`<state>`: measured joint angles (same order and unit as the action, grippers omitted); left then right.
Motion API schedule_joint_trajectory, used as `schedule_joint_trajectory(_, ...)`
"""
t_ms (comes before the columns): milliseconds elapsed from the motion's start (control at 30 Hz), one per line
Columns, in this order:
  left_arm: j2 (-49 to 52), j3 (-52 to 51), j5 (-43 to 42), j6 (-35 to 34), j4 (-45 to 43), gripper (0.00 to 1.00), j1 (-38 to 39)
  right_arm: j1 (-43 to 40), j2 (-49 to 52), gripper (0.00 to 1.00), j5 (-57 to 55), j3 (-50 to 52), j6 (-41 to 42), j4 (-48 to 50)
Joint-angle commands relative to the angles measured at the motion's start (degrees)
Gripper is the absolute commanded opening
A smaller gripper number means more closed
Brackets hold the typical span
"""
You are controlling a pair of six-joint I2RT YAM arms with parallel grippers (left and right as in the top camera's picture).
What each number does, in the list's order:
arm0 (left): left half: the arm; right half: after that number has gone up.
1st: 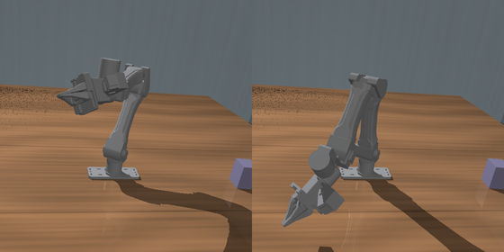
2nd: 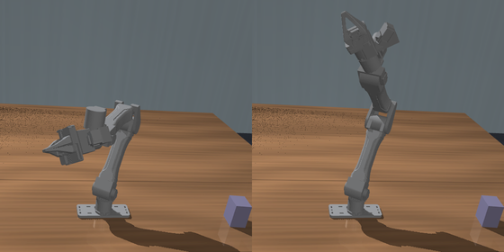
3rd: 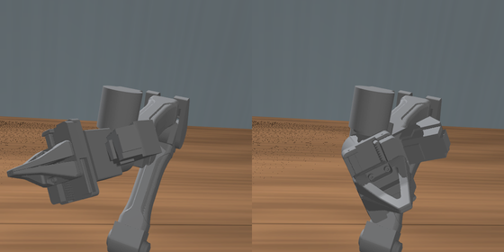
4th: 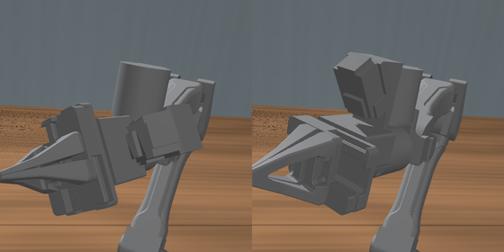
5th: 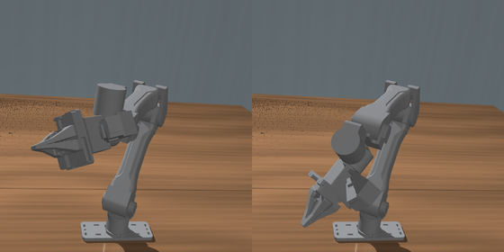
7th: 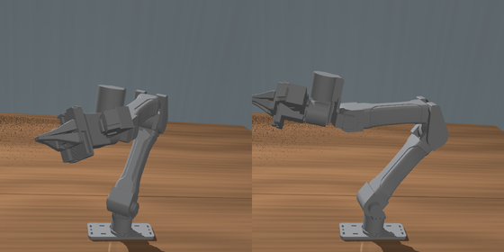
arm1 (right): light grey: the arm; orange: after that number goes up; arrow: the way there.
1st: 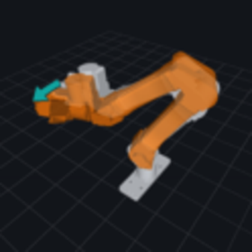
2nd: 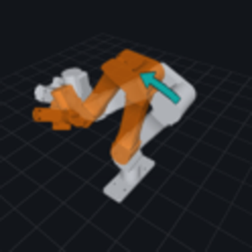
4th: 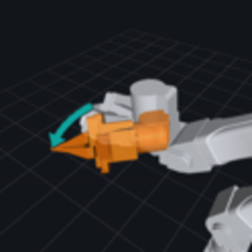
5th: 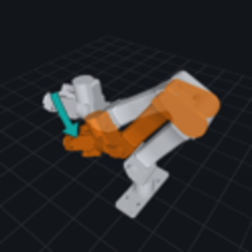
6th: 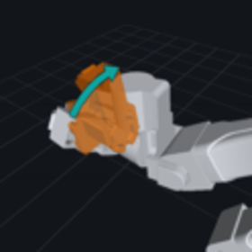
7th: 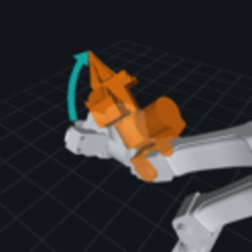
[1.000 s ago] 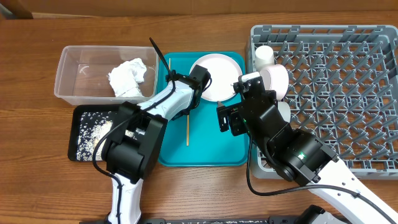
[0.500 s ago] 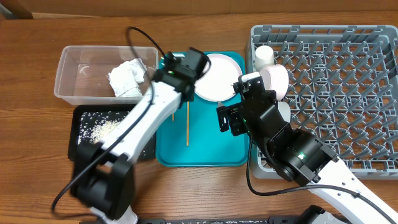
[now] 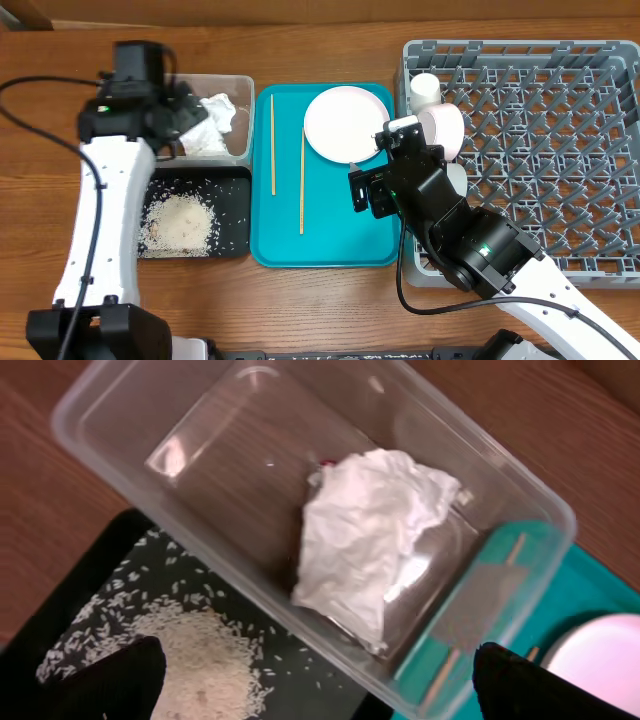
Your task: Sort waste into correct bins and load items into the dishwasher
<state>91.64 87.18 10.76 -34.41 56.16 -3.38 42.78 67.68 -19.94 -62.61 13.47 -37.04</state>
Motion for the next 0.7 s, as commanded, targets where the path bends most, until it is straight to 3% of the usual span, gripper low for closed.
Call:
schedule_joint_trajectory(0, 0.20, 0.70, -2.27, -0.74, 0.13, 1.00, -2.80, -0.15, -0.04, 1.00, -0.83, -0.11, -0.02, 0.31)
schedule_joint_trajectory(500, 0.20, 0.70, -2.27, -0.74, 0.15, 1.00, -4.44, -0.15, -0.04, 1.00, -0.55, -0.11, 0.00, 1.40)
schedule_joint_trajectory(667, 0.20, 0.70, -2.27, -0.74, 0.15, 1.00, -4.44, -0.11, -0.04, 1.00, 10.19, -0.11, 0.04, 1.84)
